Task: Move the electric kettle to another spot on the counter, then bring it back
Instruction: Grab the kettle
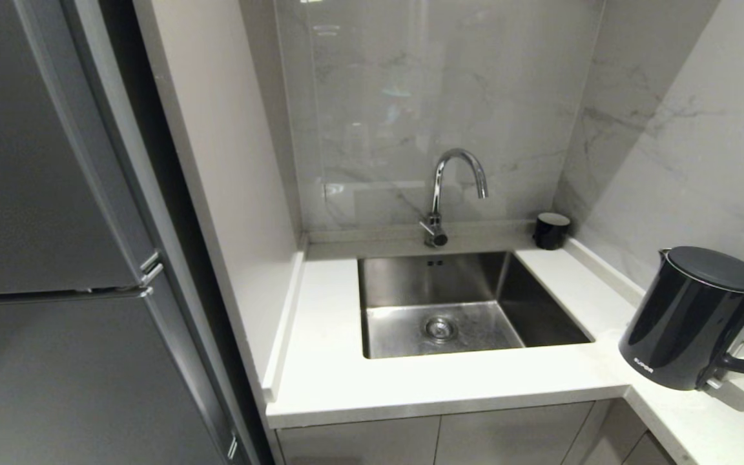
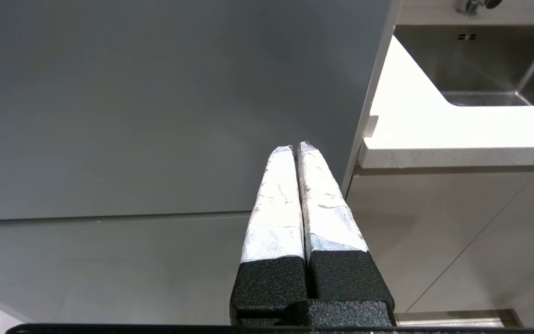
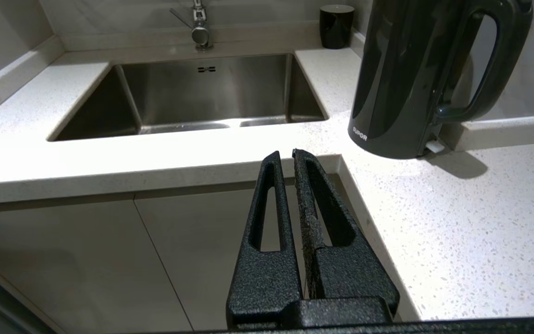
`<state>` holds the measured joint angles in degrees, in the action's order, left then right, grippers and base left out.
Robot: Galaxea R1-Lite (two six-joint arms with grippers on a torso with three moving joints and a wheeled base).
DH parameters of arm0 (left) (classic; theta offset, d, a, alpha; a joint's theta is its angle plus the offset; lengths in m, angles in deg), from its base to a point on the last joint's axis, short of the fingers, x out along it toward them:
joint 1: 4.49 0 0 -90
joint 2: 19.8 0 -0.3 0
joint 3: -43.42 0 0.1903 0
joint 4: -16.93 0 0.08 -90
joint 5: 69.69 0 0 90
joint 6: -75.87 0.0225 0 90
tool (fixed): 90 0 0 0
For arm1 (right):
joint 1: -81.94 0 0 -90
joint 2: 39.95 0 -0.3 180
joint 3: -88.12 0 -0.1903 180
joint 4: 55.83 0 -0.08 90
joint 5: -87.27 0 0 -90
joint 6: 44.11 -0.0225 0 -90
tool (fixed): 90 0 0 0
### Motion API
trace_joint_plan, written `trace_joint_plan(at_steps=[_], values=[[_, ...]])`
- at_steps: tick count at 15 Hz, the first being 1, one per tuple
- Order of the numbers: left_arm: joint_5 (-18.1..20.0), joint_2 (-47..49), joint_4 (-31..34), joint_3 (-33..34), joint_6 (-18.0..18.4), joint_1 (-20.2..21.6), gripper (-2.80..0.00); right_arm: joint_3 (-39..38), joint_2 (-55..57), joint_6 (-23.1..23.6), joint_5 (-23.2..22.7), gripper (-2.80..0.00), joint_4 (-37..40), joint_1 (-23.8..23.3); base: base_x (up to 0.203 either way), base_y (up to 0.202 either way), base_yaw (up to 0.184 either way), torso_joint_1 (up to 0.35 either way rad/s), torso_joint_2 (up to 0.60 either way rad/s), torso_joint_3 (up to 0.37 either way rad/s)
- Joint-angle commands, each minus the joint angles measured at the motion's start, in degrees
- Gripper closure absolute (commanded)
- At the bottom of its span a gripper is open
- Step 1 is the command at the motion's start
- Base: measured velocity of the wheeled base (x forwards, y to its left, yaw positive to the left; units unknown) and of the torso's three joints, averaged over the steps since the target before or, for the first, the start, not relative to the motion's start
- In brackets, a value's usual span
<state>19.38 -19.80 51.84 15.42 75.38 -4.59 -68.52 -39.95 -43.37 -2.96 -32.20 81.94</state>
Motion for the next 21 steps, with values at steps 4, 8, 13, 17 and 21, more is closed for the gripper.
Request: trace_joint_plan(at_steps=[4, 8, 13, 17, 21], values=[[-0.04, 0.09, 0.06, -0.03, -0.04, 0.01, 0.00, 0.00, 0.00, 0.05, -0.03, 0.00, -0.06, 0.00, 0.000, 0.000, 0.000, 0.144, -0.34, -0.200], [-0.04, 0.09, 0.06, -0.03, -0.04, 0.01, 0.00, 0.00, 0.00, 0.05, -0.03, 0.00, -0.09, 0.00, 0.000, 0.000, 0.000, 0.147, -0.34, -0.194], [-0.04, 0.09, 0.06, 0.05, -0.04, 0.01, 0.00, 0.00, 0.00, 0.05, -0.03, 0.00, -0.09, 0.00, 0.000, 0.000, 0.000, 0.121, -0.28, -0.157], [-0.04, 0.09, 0.06, 0.04, -0.04, 0.01, 0.00, 0.00, 0.00, 0.05, -0.03, 0.00, -0.09, 0.00, 0.000, 0.000, 0.000, 0.092, -0.21, -0.117], [-0.04, 0.09, 0.06, -0.03, -0.04, 0.01, 0.00, 0.00, 0.00, 0.05, -0.03, 0.00, -0.09, 0.00, 0.000, 0.000, 0.000, 0.084, -0.18, -0.094]])
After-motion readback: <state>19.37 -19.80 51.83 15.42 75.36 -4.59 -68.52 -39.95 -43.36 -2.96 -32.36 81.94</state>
